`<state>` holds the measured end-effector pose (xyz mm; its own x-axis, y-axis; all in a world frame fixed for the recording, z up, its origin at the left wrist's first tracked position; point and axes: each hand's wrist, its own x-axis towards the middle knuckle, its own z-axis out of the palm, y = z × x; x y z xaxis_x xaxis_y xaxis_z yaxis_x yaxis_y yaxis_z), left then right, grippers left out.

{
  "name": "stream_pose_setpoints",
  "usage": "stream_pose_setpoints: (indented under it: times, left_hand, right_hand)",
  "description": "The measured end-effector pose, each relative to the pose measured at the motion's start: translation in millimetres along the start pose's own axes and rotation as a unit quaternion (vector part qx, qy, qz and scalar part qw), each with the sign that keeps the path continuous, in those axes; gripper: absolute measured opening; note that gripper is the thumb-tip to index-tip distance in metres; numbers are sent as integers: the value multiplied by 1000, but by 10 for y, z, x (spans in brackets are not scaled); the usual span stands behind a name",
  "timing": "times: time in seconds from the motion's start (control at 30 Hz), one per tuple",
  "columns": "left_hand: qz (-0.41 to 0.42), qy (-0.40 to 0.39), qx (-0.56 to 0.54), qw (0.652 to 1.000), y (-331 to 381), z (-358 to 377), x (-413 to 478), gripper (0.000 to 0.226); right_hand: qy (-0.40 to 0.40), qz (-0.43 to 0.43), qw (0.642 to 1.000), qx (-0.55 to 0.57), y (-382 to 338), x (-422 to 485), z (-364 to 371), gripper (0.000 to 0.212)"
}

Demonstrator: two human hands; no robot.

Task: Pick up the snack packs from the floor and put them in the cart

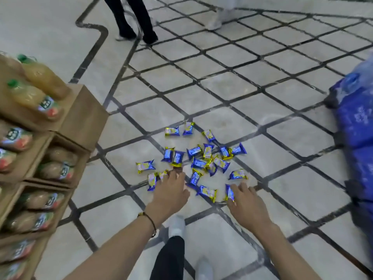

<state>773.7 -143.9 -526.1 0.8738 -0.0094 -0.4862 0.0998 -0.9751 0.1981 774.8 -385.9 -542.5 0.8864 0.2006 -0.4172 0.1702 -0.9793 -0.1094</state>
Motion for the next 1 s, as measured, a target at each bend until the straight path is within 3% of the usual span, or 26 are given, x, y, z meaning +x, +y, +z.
stream_pose_setpoints:
  times: [0.3,0.53,0.8,0.9,1.0]
  left_hand:
    - [1,-85,15,996,-441,1287,1877,50]
    - [11,-124,0,992,-683,2735,3077,53]
    - [-3,-70,12,997,-793,4336,4091,63]
    - [-18,-54,14,998,-795,4798,4353,75]
    - [-17,-27,51,998,-821,5191,4542,83]
  right_hand:
    - [-81,9,996,-27,14,1518,1644,40]
    - [-73,-5,997,-25,180,2429,3224,44]
    - [-59,46,997,-8,450,3320,4808,73]
    - [-64,35,997,-22,525,3442,5256,87]
    - [-61,7,997,-36,569,3541,5642,86]
